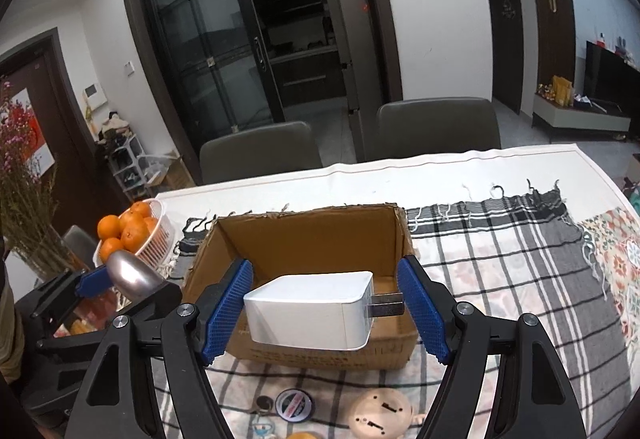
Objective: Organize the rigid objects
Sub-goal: 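Lift silver case with left gripper while right gripper carries charger over box, then open left gripper over box while right gripper releases charger into box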
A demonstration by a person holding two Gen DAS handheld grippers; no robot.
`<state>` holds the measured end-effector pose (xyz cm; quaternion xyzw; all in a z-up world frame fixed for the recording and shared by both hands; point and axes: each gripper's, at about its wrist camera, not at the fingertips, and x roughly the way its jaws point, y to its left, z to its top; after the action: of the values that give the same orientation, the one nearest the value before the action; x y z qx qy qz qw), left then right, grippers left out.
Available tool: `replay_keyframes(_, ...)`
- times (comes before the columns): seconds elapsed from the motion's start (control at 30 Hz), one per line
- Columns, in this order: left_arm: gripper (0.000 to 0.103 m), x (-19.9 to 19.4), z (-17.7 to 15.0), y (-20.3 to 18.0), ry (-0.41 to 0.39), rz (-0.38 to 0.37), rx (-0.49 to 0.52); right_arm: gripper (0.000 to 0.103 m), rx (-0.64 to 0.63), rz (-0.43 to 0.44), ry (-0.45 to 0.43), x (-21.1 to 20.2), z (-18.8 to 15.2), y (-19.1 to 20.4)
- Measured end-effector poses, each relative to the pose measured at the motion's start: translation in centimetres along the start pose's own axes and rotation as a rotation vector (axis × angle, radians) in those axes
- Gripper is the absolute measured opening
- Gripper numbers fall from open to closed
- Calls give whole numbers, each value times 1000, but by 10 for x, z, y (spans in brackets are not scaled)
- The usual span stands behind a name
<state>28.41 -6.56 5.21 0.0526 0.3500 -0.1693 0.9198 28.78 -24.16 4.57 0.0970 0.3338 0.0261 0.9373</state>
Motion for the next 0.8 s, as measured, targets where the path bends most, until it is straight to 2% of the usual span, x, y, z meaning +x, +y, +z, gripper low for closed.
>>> replay_keyframes(0.4, 65, 43, 16, 6, 143, -33, 5, 75, -4, 11, 151, 51, 21, -8)
replay_keyframes(0.8, 65, 75, 25, 4, 256, -24, 27, 76, 40, 30, 307, 90, 22, -18)
